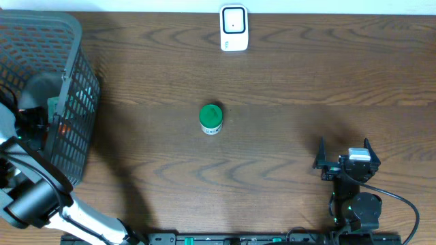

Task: Scan the item barcode
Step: 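Reach the left gripper into the basket and grasp the orange snack bar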

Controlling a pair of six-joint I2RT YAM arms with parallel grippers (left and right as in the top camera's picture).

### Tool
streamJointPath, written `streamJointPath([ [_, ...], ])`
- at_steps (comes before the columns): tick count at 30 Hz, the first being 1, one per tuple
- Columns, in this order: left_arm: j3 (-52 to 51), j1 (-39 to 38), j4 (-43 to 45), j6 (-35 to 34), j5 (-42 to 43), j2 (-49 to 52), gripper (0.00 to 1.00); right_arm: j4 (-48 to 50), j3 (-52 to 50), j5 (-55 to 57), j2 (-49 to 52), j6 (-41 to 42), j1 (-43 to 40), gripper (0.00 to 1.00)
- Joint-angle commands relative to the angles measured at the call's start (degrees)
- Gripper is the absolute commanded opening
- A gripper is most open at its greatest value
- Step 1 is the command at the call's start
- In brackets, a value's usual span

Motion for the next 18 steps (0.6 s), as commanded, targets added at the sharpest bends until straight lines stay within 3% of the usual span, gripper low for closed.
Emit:
streamJointPath([
  [1,0.02,0.04,1.27,0.09,-0.31,1.27,0.98,-0.24,-0.04,0.15,-0.11,-0.76,0.11,0.99],
  [8,0.02,0.04,3.58,0.11,-0.94,2.97,0.97,-0.24,-0.04,0.15,-0.11,-0.76,0.11,0.99],
  [9,0.02,0.04,3.58,0.13,-0.98,3.02,0.90,-0.24,-0.04,0.15,-0.11,-0.76,0.11,0.99],
  [15,0.02,0.04,2.21,1.73,-1.84,3.02,0.26,-0.24,-0.04,0.15,-0.11,-0.76,0.11,0.99],
  [17,0.02,0.04,1.14,2.34,-1.84,3.02,0.09,-0.24,-0.04,0.15,-0.11,-0.76,0.11,0.99],
  [18,0.02,0.04,0.59,2.36,-1.84,3.02,0.08,-0.22,-0.04,0.15,-0.11,-0.76,0.11,0.99],
])
